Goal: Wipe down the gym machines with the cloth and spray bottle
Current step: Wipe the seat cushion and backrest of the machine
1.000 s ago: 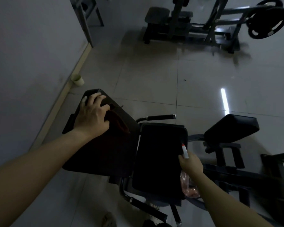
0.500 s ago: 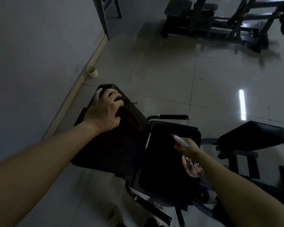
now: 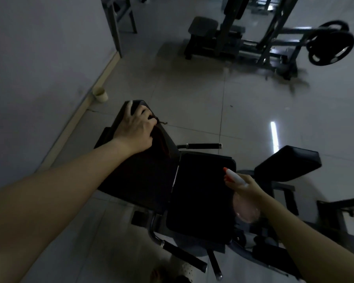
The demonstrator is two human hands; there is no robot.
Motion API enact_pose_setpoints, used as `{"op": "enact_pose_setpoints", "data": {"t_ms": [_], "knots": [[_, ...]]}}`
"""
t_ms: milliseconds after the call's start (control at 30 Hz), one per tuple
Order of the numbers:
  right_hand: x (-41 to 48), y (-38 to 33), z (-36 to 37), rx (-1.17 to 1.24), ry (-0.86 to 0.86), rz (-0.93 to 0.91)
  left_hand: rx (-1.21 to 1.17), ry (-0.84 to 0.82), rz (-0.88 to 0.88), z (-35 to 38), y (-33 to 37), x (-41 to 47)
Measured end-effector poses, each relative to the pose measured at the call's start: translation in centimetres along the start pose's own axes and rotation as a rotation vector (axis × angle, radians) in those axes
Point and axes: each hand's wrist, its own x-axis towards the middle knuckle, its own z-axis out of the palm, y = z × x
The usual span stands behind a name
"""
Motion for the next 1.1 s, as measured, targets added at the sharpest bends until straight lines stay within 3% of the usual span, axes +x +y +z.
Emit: {"op": "enact_pose_setpoints", "data": {"t_ms": [100,200,367,567,733,800,967,1100], "knots": [[-2.1,1.2,-0.9,-0.108,0.005,-0.015,-0.002,0.001,-0.035,-0.5,2.1,-1.3],[-3.0,3.2,-2.6,-0.260,-0.006,-0.012,-0.287,-0.049,-0.063,-0.8,6.1,-3.4],[-2.6,6.2,-7.4,-0.343,-0.055,-0.010,-0.840,-0.314,-0.279,1.4,12.3,-4.7],[1.3,10.4,-13.8,-0.530,-0.027,-0.245,-1.135,-0.639,-0.519,7.1,20.6,-4.3],[6.2,16.0,-17.7,-0.948,-0.014,-0.761,-1.120,-0.724,-0.797,10.9,28.9,-1.8],[7.9,19.0,-19.0,-1.018,0.001,-0.887,-1.042,-0.751,-0.852,12.3,31.4,-0.3],[10.2,24.2,-19.7,-0.957,0.032,-0.922,-1.005,-0.833,-0.949,15.1,34.9,1.1],[11.4,27.5,-19.1,-0.973,-0.119,-0.817,-0.913,-0.702,-1.065,16.3,36.8,1.8]]}}
